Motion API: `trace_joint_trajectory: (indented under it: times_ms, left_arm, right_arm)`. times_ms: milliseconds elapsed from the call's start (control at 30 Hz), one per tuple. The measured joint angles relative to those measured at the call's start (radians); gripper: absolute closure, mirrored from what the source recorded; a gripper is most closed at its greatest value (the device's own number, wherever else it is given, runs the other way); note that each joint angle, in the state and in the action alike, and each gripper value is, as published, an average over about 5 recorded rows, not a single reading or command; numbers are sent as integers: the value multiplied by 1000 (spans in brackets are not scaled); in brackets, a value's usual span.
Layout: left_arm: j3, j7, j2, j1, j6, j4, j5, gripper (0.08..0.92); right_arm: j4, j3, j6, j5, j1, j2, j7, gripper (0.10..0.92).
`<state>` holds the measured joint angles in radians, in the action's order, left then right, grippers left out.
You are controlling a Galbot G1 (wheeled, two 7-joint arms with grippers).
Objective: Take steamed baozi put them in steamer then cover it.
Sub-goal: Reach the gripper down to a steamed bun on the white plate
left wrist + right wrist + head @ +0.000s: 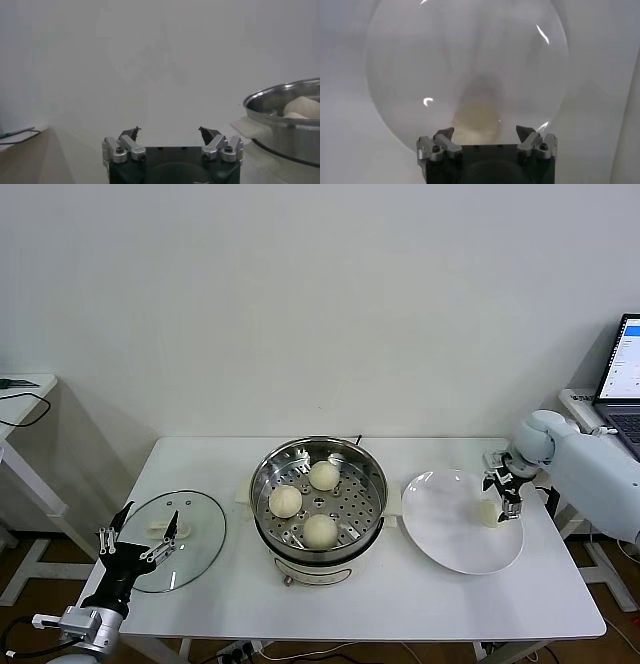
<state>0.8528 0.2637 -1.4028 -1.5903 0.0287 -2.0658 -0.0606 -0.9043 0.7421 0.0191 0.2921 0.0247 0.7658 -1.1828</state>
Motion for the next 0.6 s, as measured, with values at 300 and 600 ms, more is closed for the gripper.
trace_joint_trajectory:
  times_ms: [300, 600]
  left_arm:
    - [-2, -1, 0, 0, -1, -1, 1, 177]
    - [0, -1, 0, 0, 0, 4, 1, 177]
  right_arm:
    - [25, -41, -11, 32, -38, 25, 19, 203]
    - [39, -58, -17, 58, -54, 33, 23, 203]
